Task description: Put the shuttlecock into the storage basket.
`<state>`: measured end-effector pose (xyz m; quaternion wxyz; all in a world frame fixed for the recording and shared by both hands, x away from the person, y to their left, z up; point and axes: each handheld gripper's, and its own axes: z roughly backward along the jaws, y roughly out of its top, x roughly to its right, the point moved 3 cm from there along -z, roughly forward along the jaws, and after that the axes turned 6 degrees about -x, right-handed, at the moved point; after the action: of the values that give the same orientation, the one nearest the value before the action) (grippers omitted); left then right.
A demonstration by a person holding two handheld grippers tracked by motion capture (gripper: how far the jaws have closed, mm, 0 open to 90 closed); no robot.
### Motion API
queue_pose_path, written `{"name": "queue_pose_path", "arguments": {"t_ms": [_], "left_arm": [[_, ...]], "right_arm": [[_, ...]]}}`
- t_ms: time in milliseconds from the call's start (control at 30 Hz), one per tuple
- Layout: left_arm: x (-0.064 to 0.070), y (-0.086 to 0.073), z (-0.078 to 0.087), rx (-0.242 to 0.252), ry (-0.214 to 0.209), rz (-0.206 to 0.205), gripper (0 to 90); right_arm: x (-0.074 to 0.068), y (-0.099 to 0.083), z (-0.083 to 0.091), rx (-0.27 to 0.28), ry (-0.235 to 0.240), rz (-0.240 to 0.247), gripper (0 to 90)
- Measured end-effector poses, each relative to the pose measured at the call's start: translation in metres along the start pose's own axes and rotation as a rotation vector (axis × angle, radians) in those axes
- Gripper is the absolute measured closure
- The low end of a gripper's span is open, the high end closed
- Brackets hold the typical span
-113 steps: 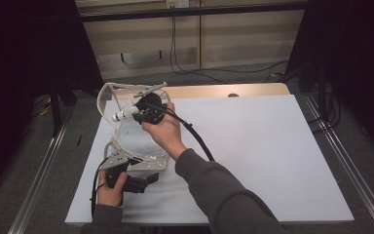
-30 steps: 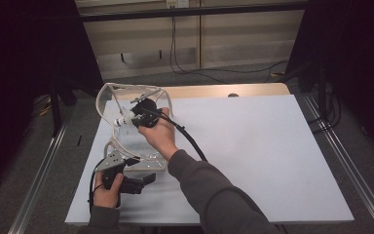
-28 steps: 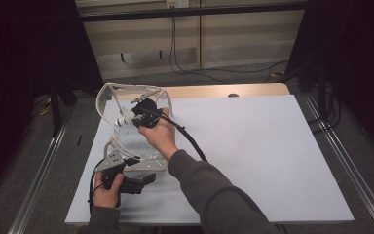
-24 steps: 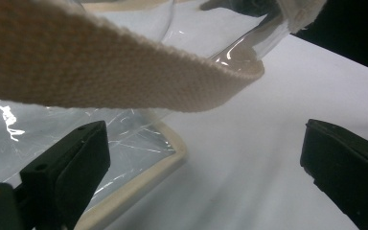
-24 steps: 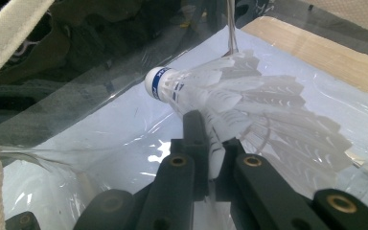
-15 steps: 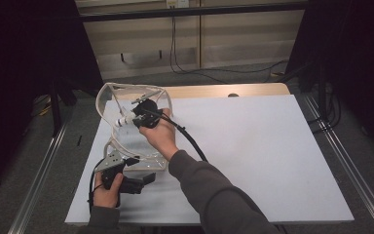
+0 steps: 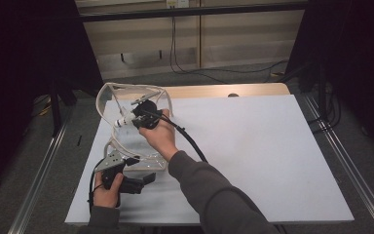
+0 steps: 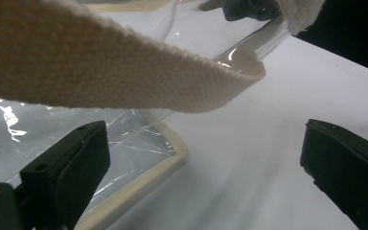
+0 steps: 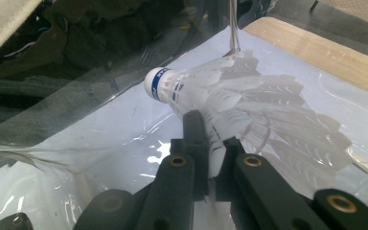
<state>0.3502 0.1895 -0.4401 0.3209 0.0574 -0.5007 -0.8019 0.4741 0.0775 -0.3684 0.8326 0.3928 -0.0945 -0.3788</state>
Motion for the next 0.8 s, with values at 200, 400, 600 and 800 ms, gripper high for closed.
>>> {"name": "queue_pose_path", "arguments": {"t_ms": [200,400,600,800], "left_arm": [[-0.0005,0.0001,0.0004,-0.003,-0.005,-0.002,3.2],[-0.0004,0.0000,0.0003,-0.003,-0.005,-0.002,3.2],[-0.0005,0.0001,0.0003,-0.003,-0.005,-0.003,3.2],[-0.0006,0.0000,0.0002,-0.003,-0.004,-0.002,3.2]], "right_arm": [[0.0003,-0.0006,-0.0013,-0.001,0.001,0.003,88.7],[0.0004,-0.0010,-0.0015,0.001,0.000,0.007,88.7],[0.0000,-0.0016,-0.0027,-0.002,-0.003,0.014,88.5],[-0.0006,-0.0023,-0.0039,-0.009,-0.007,0.018,88.5]]}}
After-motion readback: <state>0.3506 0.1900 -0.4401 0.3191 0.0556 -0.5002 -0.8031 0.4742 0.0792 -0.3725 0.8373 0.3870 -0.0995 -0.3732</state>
